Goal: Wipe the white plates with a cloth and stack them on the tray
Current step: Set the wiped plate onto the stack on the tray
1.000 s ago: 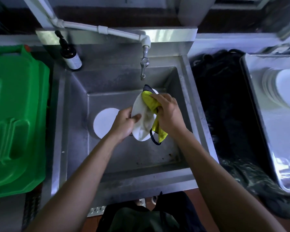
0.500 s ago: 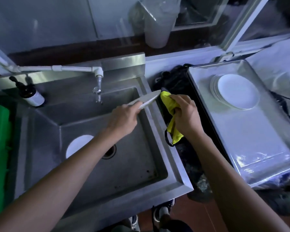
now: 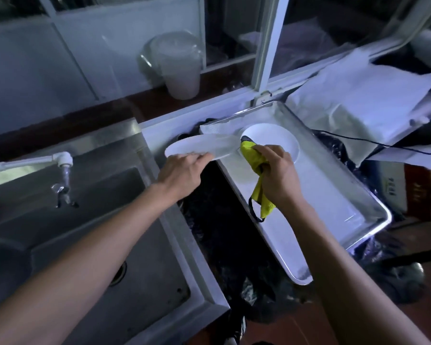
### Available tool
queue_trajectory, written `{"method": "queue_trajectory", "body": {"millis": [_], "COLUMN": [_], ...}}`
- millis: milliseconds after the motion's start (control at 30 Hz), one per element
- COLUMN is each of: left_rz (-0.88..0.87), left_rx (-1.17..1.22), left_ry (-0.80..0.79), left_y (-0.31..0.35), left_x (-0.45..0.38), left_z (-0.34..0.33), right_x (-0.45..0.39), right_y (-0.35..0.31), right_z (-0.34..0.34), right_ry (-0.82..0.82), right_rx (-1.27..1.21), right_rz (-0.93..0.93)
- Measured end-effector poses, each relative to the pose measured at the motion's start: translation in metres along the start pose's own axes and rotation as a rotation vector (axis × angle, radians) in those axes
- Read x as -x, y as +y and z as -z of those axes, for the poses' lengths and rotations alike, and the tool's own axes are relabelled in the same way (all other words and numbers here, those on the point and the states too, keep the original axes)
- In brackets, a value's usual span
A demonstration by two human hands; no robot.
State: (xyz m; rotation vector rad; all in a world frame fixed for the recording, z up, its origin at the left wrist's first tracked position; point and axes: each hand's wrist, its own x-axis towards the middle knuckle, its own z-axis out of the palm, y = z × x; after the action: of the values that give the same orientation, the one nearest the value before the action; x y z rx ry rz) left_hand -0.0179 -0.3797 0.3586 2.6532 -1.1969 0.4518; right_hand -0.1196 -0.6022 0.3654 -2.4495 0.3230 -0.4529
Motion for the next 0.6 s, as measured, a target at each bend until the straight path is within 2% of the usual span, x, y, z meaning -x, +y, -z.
{"method": "queue_trajectory", "body": {"millis": [167,367,600], "left_rz": [-0.109,-0.155,-0.192], "left_rx": [0.014,0.019,-0.023], "left_ry": [0.040,-0.083,-0.127], "left_y": [0.045,0.089,0.114], "left_x": [-0.054,-0.106,-0.139], "left_z": [-0.019,-0.058,-0.100], "right_x": [-0.001,-0.001,-0.001], "right_y": [0.056,0.104,0.140], "right_z": [0.031,0.049,0.052], "right_ry": [-0.010,0.002,-0.008], "right_rx": [0.044,0.068,0.069], "right_rz": [-0.095,-0.193,-0.228]}}
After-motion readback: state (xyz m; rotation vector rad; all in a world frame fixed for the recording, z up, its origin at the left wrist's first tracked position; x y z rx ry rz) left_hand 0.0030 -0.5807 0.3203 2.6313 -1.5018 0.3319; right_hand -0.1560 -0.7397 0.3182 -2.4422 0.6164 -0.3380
